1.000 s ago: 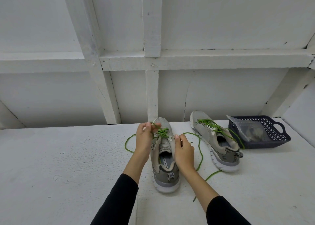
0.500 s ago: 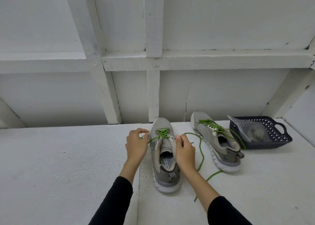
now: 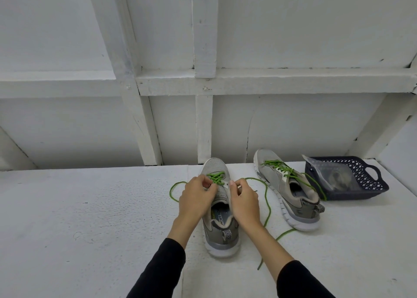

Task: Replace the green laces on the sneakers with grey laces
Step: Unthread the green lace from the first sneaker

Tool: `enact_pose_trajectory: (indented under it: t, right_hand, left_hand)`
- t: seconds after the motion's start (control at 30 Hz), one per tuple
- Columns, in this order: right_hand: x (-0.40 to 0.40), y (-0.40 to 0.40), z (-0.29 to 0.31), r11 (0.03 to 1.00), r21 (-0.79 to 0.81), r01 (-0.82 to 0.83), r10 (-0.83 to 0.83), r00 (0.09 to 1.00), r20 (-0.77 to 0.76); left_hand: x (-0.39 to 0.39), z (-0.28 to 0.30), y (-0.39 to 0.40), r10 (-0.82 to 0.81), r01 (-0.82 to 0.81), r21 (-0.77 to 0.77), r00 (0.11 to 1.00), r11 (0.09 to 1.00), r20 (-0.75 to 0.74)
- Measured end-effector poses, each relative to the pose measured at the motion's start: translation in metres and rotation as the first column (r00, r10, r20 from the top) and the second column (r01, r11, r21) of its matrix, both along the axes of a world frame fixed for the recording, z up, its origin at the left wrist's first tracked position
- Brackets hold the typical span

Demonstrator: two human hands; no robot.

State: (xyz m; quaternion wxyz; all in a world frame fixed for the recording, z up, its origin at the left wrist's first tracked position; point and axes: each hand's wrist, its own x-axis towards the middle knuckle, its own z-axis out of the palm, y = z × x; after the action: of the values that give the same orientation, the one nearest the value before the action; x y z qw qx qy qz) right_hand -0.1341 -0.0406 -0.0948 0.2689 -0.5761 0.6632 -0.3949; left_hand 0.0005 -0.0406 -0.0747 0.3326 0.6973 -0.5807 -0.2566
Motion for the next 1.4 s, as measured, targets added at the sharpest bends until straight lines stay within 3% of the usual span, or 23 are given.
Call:
enact_pose_trajectory:
  t: [0.17, 0.33, 0.6, 0.73, 0.87, 0.93, 1.03, 1.13, 1.23, 1.33, 1.4]
  right_hand:
    - [0.002, -0.009, 0.010, 0.996, 0.013, -0.086, 0.087, 0.977, -0.197]
    - [0.000, -0.012, 0.014, 0.996, 0.021, -0.089, 0.091, 0.980, -0.178]
    - [-0.013, -0.024, 0.008, 0.993, 0.107, 0.045, -0.033, 0.993, -0.111]
    - [-0.014, -0.021, 0.007, 0.997, 0.081, -0.002, 0.010, 0.995, -0.096]
    - [-0.013, -0.019, 0.021, 0.991, 0.061, -0.120, 0.130, 0.968, -0.215]
    - [-0.006, -0.019, 0.029, 0.985, -0.041, -0.169, 0.149, 0.942, -0.300]
    - [0.010, -0.023, 0.038, 0.934, -0.167, -0.316, 0.238, 0.898, -0.370]
    - [0.020, -0.033, 0.033, 0.897, -0.085, -0.435, 0.355, 0.820, -0.450]
    - [0.019, -0.037, 0.026, 0.893, 0.034, -0.449, 0.397, 0.749, -0.531]
    - [0.016, -0.037, 0.024, 0.860, 0.025, -0.509, 0.429, 0.697, -0.574]
    - [0.015, -0.037, 0.021, 0.861, 0.001, -0.509, 0.425, 0.718, -0.550]
  left_hand:
    - [-0.009, -0.003, -0.006, 0.070, -0.068, -0.026, 0.990, 0.997, 0.120]
    - [-0.007, -0.012, -0.006, 0.108, -0.103, -0.052, 0.990, 0.993, 0.095]
    - [0.013, -0.021, -0.003, 0.201, -0.216, -0.048, 0.955, 0.975, -0.219]
    - [0.015, -0.023, -0.006, 0.195, -0.206, 0.002, 0.921, 0.979, -0.337]
    - [0.022, -0.017, -0.005, 0.172, -0.117, 0.130, 0.785, 0.985, -0.595]
    - [0.022, -0.013, -0.004, 0.194, -0.098, 0.179, 0.722, 0.979, -0.664]
    - [0.022, -0.012, -0.004, 0.235, -0.105, 0.224, 0.667, 0.969, -0.707]
    - [0.023, -0.014, -0.005, 0.250, -0.105, 0.239, 0.641, 0.965, -0.726]
    - [0.024, -0.017, -0.004, 0.243, -0.088, 0.242, 0.627, 0.966, -0.741]
    - [0.024, -0.018, -0.003, 0.240, -0.075, 0.248, 0.617, 0.966, -0.750]
    - [0.022, -0.018, -0.003, 0.245, -0.083, 0.248, 0.616, 0.965, -0.749]
